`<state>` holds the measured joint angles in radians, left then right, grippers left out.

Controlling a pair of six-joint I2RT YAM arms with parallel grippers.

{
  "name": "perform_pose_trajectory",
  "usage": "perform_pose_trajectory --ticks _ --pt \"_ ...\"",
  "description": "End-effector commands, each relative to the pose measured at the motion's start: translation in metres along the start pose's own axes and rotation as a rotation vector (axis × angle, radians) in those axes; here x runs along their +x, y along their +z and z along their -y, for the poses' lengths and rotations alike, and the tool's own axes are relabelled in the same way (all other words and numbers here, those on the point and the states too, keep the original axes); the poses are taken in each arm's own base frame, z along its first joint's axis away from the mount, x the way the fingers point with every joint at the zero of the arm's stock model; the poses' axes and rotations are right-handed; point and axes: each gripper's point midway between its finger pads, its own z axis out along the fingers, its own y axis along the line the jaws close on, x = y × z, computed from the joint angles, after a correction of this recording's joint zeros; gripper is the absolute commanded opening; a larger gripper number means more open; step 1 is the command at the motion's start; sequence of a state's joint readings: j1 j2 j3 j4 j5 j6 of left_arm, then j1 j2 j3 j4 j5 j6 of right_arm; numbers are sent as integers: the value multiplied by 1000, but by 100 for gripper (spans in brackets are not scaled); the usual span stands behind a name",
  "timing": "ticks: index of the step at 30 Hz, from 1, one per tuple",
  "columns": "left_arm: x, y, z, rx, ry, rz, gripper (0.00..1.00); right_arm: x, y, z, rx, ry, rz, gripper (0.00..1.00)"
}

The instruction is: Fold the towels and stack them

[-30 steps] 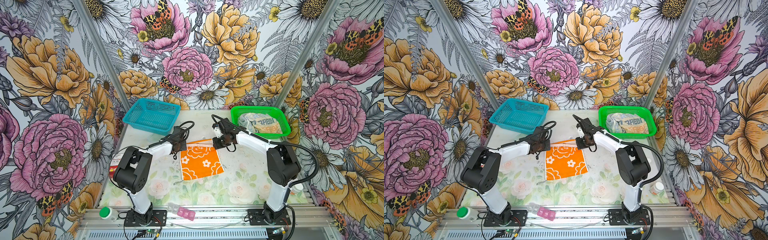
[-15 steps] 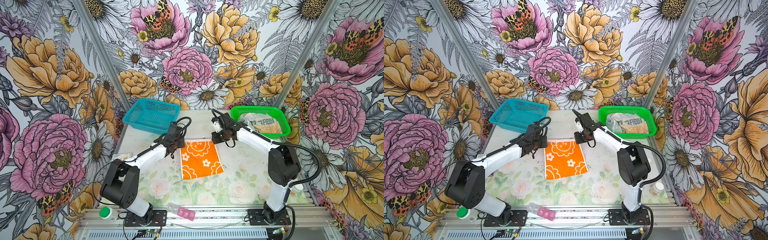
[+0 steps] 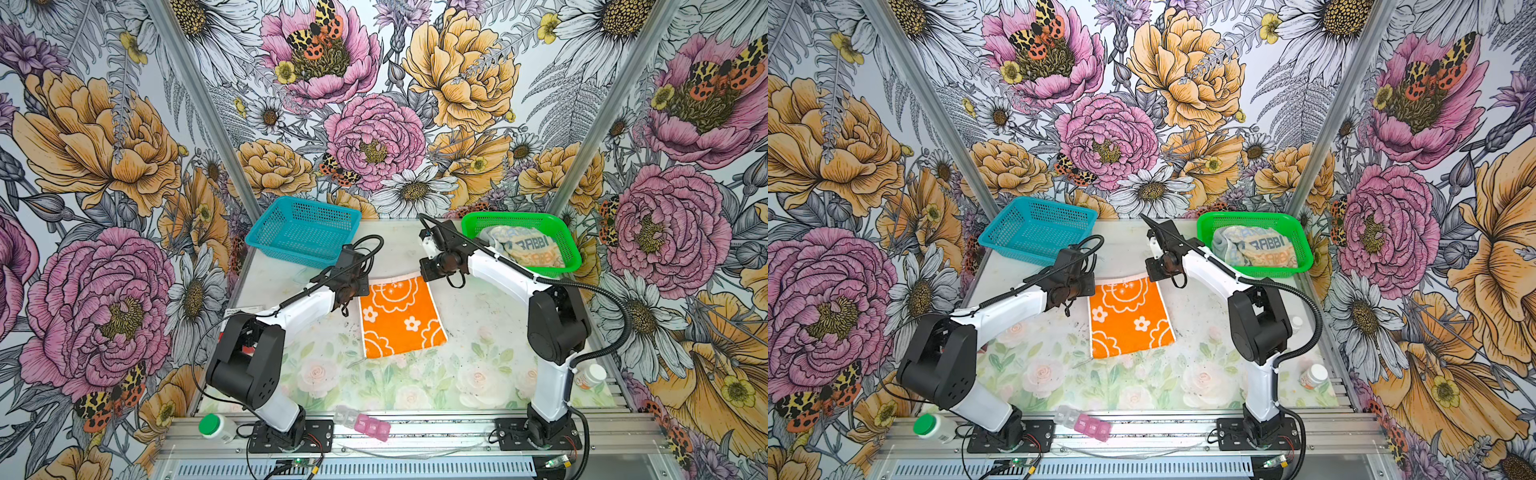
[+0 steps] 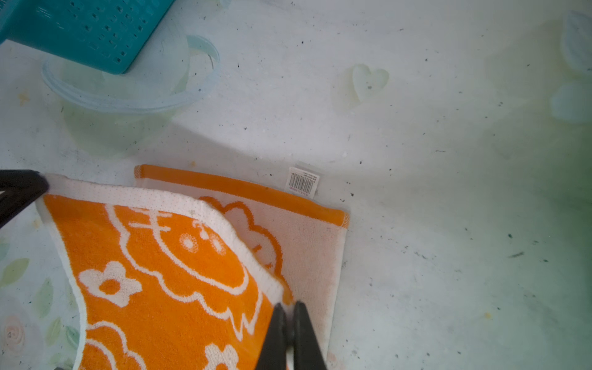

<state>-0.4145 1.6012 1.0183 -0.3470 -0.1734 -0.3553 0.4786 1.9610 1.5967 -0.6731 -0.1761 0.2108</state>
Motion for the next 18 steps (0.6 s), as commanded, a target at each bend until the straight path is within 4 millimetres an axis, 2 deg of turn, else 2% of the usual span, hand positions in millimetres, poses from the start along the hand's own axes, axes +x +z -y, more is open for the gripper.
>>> perform_pose_trajectory --ticks 1,8,18 --pt "-11 9 -6 -25 -3 38 0 -7 9 10 26 -12 1 0" --pt "-5 36 -11 -47 -4 0 0 -4 32 22 48 -21 -31 0" --pt "-1 47 -24 -99 -13 5 0 -2 55 34 80 -55 -57 0"
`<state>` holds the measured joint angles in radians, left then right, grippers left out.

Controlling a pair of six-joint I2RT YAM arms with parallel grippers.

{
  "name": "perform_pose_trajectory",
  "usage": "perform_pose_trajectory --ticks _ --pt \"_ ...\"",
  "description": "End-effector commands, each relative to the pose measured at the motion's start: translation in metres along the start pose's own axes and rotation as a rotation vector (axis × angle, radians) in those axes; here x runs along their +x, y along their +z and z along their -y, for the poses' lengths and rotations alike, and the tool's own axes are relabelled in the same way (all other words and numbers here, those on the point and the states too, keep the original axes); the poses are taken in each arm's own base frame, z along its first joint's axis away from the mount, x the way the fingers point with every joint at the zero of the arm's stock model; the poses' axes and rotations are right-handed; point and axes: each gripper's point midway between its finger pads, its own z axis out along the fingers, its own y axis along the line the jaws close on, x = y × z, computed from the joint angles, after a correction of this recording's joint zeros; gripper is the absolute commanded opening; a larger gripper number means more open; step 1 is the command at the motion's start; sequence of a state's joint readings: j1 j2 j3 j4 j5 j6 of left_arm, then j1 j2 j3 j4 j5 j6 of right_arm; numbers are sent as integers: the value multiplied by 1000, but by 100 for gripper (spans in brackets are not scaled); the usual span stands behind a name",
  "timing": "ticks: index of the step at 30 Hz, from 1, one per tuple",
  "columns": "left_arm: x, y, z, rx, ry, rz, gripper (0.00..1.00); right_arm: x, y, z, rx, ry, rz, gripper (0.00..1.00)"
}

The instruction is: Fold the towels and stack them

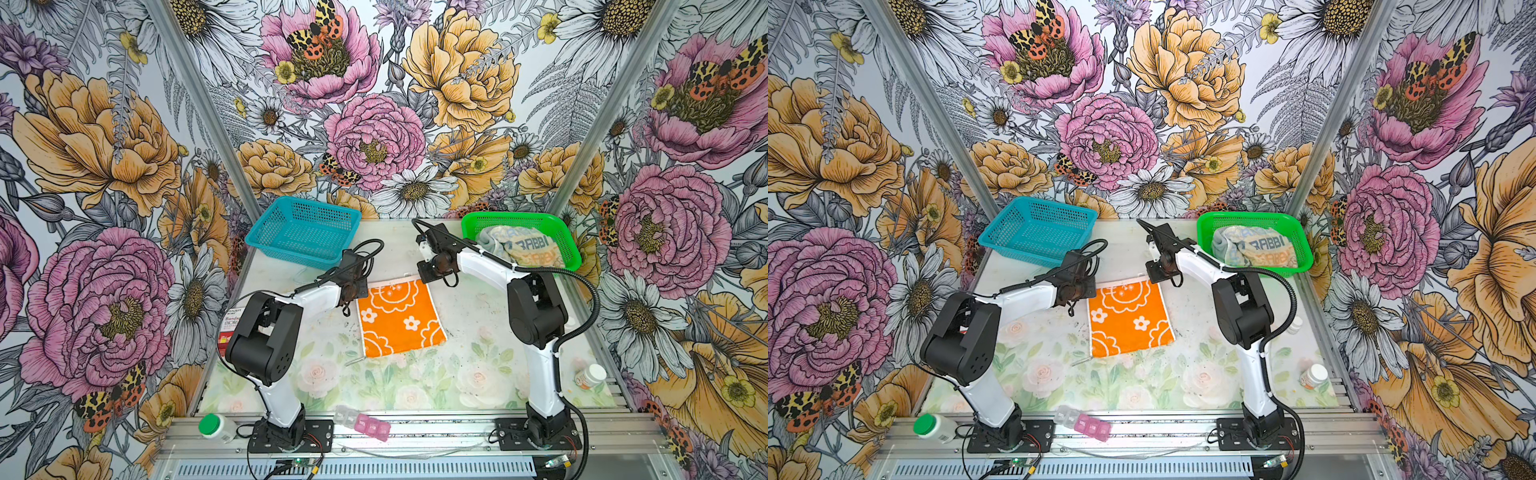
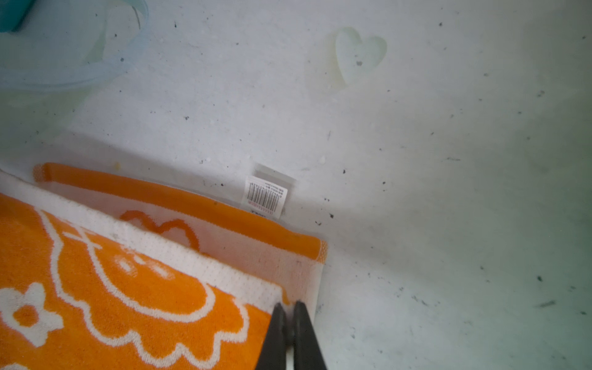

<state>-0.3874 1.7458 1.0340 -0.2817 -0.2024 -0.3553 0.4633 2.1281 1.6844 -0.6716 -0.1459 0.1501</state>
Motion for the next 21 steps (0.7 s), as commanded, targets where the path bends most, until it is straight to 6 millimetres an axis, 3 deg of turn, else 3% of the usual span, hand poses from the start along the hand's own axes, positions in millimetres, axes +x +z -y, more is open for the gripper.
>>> perform_pose_trajectory --ticks 1,4,8,12,15,17,21 --pt "-13 6 -6 -26 -6 45 0 -7 6 12 44 -21 13 0" --pt "-19 6 -1 3 5 67 0 -9 5 16 69 -41 35 0" --pt "-30 -7 13 74 17 86 14 -18 -18 13 111 -98 113 42" --pt "-32 -43 23 99 23 131 35 -12 -56 -1 156 -129 187 64" --pt "-10 -70 33 120 31 115 46 13 -76 -16 130 -66 195 66" --pt "18 -82 37 143 25 65 48 38 -82 -33 25 17 173 66" --pt "75 -97 53 283 -21 -82 45 93 -74 -73 -198 133 74 63"
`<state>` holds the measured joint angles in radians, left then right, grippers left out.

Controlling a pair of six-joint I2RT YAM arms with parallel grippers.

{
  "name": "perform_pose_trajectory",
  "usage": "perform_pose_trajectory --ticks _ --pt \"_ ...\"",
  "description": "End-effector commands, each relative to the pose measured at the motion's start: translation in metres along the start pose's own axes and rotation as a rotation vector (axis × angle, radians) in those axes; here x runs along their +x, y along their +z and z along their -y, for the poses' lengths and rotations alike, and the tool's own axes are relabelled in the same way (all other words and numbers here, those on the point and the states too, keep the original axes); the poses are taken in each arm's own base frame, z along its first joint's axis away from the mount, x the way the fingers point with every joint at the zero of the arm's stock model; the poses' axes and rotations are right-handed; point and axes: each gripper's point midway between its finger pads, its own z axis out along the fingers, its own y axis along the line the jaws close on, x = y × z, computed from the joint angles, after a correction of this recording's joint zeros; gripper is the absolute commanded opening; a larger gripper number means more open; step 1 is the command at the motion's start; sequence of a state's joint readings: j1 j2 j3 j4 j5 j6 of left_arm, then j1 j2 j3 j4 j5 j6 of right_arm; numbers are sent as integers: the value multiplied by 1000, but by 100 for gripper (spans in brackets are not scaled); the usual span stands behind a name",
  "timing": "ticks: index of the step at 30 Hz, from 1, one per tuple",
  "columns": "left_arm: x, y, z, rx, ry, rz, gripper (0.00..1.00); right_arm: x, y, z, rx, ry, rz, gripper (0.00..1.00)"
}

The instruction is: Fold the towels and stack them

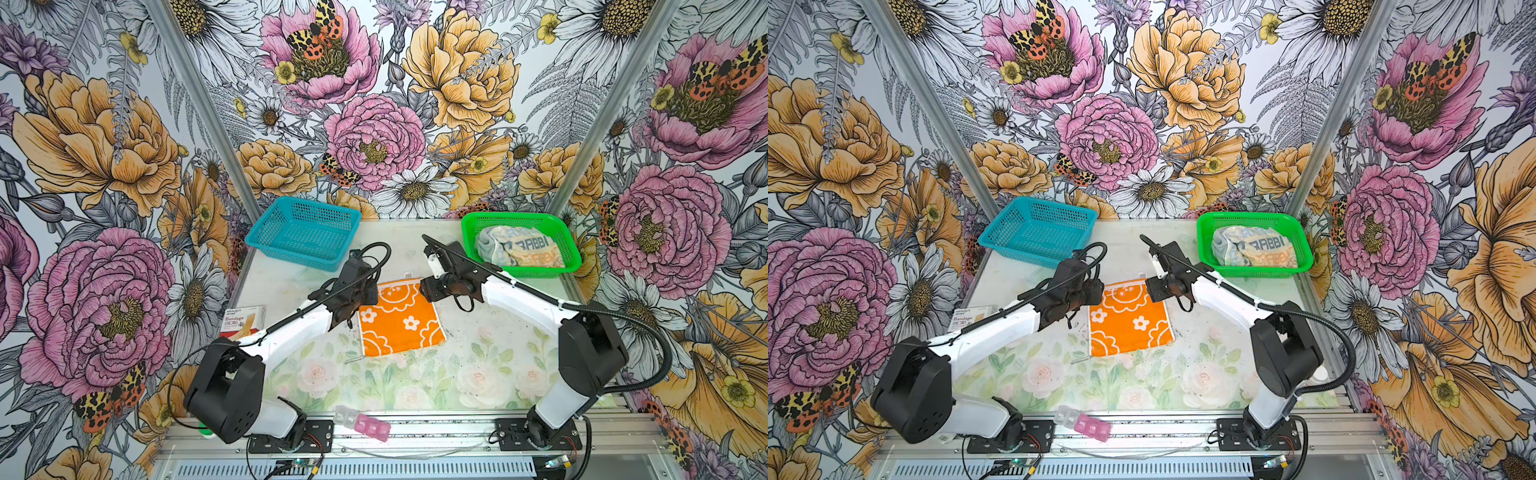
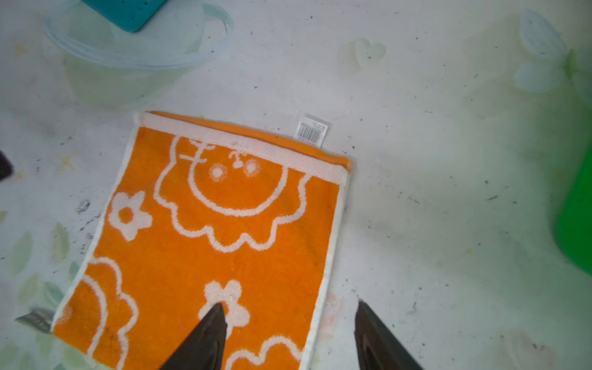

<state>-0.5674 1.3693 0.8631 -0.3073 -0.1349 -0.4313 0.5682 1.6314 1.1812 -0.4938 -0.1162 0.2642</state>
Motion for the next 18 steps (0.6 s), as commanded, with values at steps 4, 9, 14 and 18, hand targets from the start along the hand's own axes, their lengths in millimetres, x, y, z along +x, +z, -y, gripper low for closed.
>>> perform_pose_trajectory --ticks 4,9,14,18 --pt "90 -13 11 143 -130 -252 40 70 19 -47 -250 215 -116 60" --pt "119 -15 18 232 -192 -324 39 91 29 -48 -259 254 -145 60" --pt "143 -10 17 234 -211 -403 38 97 35 -44 -237 274 -160 60" --pt "158 -3 4 183 -230 -441 39 106 41 -37 -208 300 -185 60"
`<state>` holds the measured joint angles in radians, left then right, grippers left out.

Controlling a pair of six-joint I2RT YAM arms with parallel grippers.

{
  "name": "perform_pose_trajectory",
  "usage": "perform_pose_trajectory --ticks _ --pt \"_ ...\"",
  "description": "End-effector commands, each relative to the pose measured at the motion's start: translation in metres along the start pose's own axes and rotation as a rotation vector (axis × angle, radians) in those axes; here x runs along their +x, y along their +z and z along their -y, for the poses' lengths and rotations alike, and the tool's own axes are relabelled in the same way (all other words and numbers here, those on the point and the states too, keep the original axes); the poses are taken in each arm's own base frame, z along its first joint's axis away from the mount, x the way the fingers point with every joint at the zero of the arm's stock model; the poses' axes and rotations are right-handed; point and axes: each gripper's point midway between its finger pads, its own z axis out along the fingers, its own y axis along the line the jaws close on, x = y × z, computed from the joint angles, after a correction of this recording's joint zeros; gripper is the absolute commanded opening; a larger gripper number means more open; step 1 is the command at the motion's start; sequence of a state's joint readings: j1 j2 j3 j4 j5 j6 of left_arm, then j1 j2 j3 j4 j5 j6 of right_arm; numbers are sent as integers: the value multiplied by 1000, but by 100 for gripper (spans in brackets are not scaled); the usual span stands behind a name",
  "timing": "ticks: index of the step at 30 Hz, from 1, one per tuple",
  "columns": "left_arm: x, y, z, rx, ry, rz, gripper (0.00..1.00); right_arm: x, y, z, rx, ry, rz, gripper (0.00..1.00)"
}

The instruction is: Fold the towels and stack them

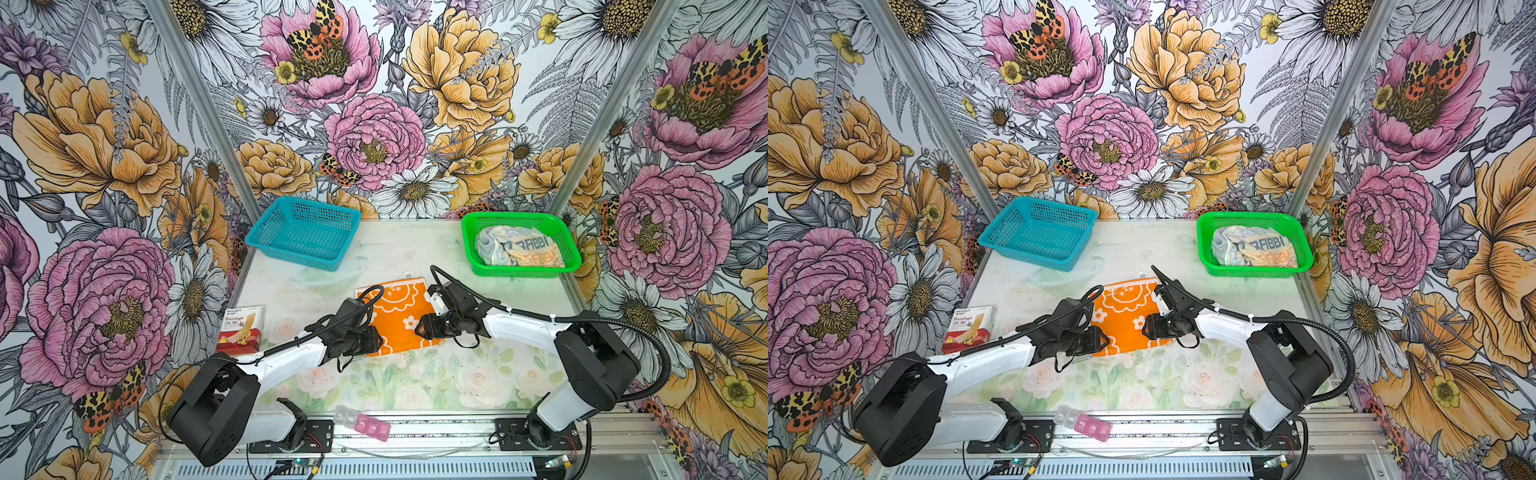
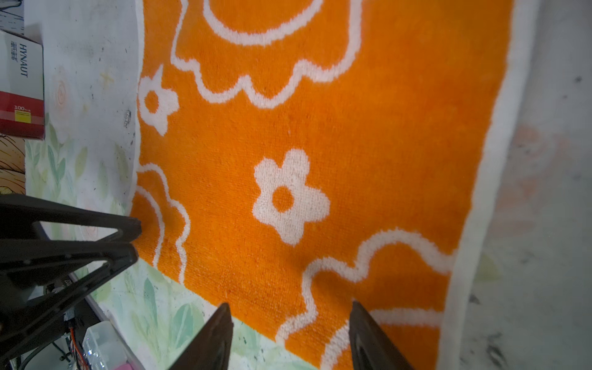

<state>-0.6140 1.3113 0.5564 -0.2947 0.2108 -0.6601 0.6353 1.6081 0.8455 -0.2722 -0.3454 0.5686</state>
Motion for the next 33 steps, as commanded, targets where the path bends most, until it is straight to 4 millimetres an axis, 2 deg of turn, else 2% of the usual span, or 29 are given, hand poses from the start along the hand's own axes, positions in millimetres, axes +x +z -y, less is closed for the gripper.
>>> perform_pose_trajectory --ticks 1,5,10,16,21,25,28,33 --pt "11 9 -5 6 -37 -44 39 -1 8 8 12 41 0 59" --pt "18 12 -21 -47 -67 -57 39 5 8 21 64 63 -8 59" --pt "25 12 -42 -118 -85 -60 40 12 -2 42 154 71 -16 59" --pt "31 12 -52 -146 -85 -71 40 21 -12 63 233 79 -38 59" --pt "28 8 -49 -140 -75 -46 40 22 -13 63 227 77 -40 58" --pt "19 -3 -42 -135 -37 -13 45 19 -25 66 256 67 -8 58" --pt "10 -13 -35 -129 -15 22 48 22 -31 66 253 74 -5 54" --pt "2 -27 -25 -104 -4 77 52 30 -29 66 239 83 -26 49"
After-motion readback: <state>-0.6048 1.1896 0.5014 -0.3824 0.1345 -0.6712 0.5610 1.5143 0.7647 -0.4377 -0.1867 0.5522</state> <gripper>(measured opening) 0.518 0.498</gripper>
